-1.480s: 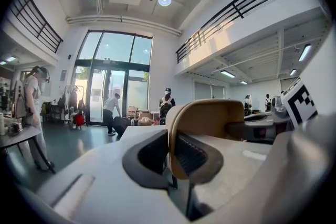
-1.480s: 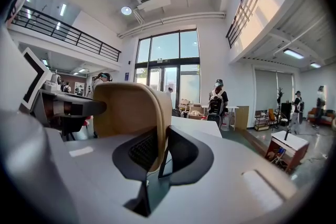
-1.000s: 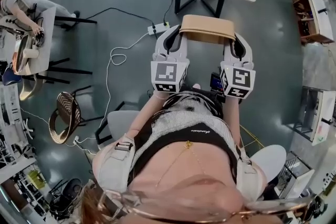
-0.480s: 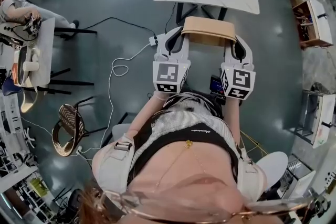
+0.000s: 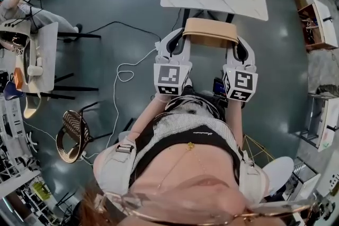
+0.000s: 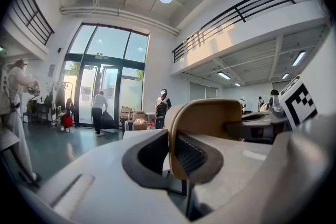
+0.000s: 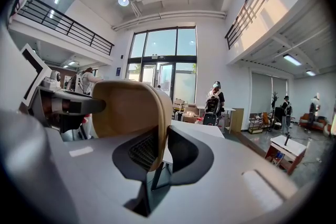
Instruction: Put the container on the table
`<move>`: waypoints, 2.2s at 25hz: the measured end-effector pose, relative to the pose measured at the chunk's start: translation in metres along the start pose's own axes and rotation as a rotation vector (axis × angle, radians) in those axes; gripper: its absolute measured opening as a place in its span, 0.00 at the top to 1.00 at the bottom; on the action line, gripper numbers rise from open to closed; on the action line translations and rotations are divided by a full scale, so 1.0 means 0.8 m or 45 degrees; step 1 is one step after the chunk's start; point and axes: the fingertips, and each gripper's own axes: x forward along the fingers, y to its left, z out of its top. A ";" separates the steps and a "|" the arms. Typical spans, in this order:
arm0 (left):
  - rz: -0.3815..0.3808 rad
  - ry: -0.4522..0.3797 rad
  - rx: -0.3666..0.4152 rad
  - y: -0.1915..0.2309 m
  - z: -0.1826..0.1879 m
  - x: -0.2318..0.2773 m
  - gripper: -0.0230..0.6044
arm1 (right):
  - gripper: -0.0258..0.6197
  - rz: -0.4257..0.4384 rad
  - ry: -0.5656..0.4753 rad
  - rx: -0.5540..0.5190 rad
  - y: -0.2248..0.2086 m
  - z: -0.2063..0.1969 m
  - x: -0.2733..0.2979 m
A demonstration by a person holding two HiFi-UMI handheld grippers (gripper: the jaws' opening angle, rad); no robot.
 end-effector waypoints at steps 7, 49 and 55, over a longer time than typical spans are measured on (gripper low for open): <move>-0.017 0.007 -0.013 0.020 -0.002 0.004 0.91 | 0.86 -0.014 0.017 -0.018 0.014 0.003 0.012; 0.193 0.063 -0.008 0.023 0.031 0.215 0.92 | 0.87 0.175 0.057 0.001 -0.134 0.026 0.199; 0.194 0.055 0.018 0.009 0.040 0.243 0.92 | 0.87 0.169 0.041 0.027 -0.164 0.027 0.211</move>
